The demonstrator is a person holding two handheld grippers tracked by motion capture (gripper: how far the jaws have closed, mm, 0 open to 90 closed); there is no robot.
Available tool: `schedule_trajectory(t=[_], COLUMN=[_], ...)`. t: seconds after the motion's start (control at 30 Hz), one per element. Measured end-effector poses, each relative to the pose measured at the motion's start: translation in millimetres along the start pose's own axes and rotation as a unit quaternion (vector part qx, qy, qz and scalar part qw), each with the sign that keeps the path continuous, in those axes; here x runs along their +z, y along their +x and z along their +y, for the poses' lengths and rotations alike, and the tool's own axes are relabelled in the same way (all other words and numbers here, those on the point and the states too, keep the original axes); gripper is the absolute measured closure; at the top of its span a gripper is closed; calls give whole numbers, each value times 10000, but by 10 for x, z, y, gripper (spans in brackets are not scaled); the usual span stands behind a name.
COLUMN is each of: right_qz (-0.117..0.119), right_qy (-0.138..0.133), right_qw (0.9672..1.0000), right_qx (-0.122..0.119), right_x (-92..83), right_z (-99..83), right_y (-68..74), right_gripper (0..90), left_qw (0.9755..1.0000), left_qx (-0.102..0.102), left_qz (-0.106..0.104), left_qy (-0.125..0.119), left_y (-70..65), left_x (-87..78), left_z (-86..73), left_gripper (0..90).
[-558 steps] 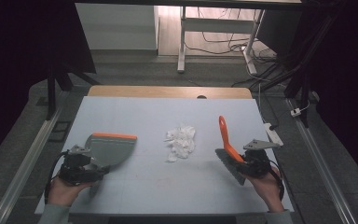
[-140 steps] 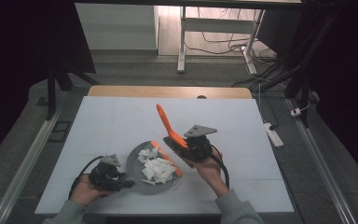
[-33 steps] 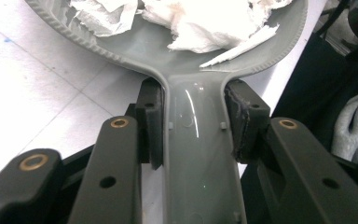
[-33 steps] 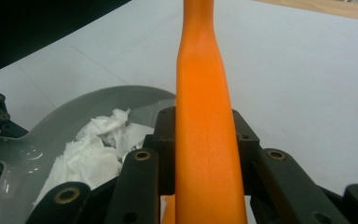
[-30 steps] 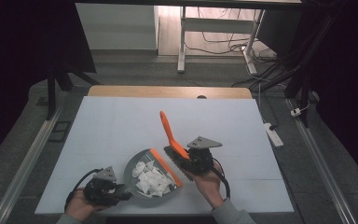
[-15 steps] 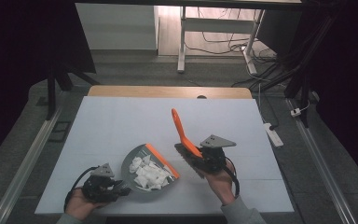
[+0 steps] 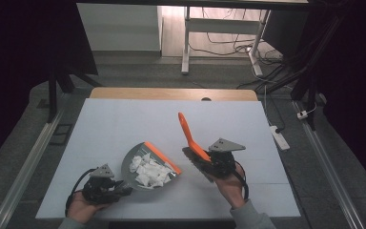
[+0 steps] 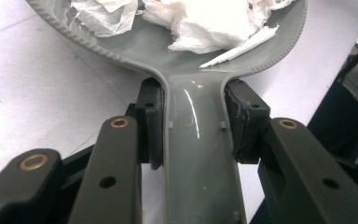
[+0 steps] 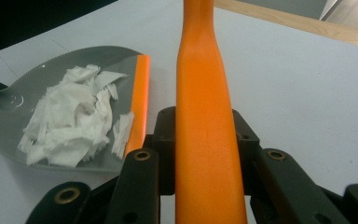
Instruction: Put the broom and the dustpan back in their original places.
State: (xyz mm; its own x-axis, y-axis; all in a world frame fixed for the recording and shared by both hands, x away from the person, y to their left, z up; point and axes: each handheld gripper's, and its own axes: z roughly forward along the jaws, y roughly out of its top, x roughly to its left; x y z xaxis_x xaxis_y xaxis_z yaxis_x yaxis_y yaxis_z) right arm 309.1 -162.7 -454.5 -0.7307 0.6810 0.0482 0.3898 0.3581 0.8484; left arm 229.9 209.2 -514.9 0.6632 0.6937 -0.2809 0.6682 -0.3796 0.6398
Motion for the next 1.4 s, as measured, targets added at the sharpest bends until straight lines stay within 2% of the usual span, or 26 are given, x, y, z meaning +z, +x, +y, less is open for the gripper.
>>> schedule_trajectory(t=[0.57, 0.87, 1.17, 1.27, 1.4], right_qz=[-43, 61, 144, 242, 420], right_qy=[51, 25, 76, 58, 93], right_qw=[10000, 9998, 9994, 9991, 9982], right_qx=[41, 190, 303, 350, 423], right_x=[-142, -234, -311, -340, -342], right_z=[-89, -144, -229, -238, -267], right_y=[-130, -223, -298, -322, -337], right_gripper=[704, 704, 704, 704, 704], left_qw=[9987, 9964, 9920, 9896, 9850], left_qx=[-373, -613, -910, -1034, -1254], left_qz=[231, 395, 652, 770, 949], left_qy=[-263, -441, -591, -630, -710], left_y=[47, 100, 150, 163, 180], left_x=[-56, -123, -179, -191, -214], left_z=[-3, -22, -53, -75, -102], left_gripper=[614, 614, 614, 614, 614])
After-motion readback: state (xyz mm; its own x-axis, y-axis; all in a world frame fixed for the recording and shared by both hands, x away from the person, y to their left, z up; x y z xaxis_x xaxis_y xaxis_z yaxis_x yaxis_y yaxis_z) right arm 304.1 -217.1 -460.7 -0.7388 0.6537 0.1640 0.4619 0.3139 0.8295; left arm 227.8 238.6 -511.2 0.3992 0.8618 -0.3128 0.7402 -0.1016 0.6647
